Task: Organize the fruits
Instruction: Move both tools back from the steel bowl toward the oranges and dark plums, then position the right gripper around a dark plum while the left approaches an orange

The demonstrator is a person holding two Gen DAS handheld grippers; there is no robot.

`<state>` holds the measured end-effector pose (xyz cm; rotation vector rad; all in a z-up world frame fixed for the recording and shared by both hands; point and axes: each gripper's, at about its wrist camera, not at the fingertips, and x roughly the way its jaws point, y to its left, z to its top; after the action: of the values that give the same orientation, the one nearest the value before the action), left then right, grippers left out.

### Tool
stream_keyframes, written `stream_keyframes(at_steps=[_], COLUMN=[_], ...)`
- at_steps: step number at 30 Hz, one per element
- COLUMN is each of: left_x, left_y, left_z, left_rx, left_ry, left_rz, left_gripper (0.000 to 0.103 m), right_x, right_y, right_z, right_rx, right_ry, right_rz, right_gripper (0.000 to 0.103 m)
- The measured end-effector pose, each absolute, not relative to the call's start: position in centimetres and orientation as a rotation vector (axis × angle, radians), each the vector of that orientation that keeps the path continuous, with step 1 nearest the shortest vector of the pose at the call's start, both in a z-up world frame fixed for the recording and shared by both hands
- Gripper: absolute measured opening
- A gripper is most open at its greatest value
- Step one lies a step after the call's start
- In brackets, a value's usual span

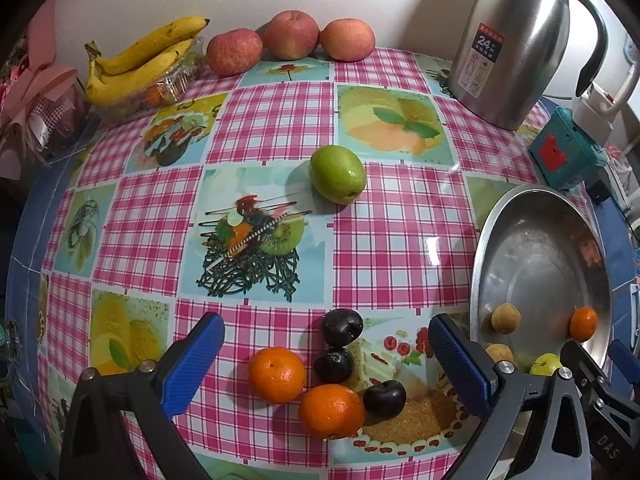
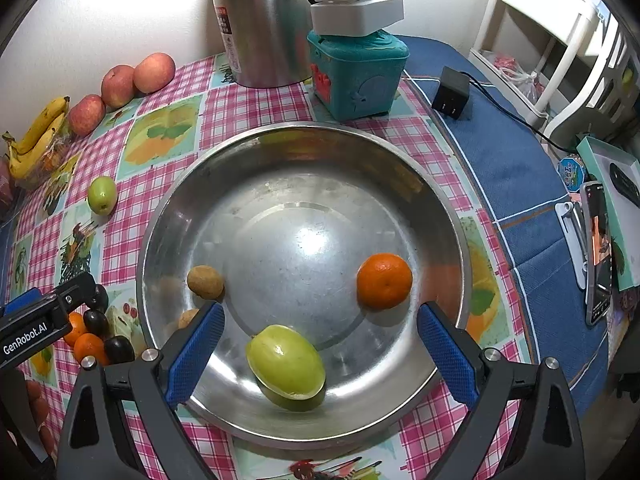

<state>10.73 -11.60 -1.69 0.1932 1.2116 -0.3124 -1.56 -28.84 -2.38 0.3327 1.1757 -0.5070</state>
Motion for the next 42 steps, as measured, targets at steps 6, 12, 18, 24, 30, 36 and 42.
stream_keyframes(at_steps=[6, 12, 18, 24, 30, 36, 42], left_x=[10.4, 10.1, 10.3, 11.2, 12.4, 13.0, 12.9], left_y=[-11.4, -10.9, -9.5, -7.0, -3.9, -1.7, -0.3], left_z=[-1.2, -0.4, 0.5, 1.3, 1.8, 2.4, 2.7], left_rx=[0.209, 0.22, 0.223, 0.196, 0.11, 0.051, 0.023], left_ry=[1.19, 1.165, 1.147, 1.125, 1.121, 1.109, 1.096], left_rz=[-0.322, -0.328, -0.337, -0.309, -0.269, -0.245, -0.232], left_gripper=[0.103, 0.103, 0.103, 0.103, 0.103, 0.103, 0.103], right_x=[-1.7, -1.6, -1.2, -0.5, 0.5, 1.5, 2.3], right_y=[-28.8, -28.4, -27.3, -25.9, -24.0, -21.6, -19.0], right_z=[-2.2, -1.9, -2.0, -2.0, -1.7, -1.5, -1.2], right_rx=[0.332, 0.326, 0.32, 0.329, 0.324, 0.336, 0.329], right_ry=[1.16, 1.146, 1.155, 1.165, 1.172, 1.168, 1.153], right_rz=[-0.513, -0.504, -0.47, -0.427, -0.378, -0.308, -0.244], right_gripper=[0.097, 0.097, 0.097, 0.097, 0.097, 0.097, 0.097])
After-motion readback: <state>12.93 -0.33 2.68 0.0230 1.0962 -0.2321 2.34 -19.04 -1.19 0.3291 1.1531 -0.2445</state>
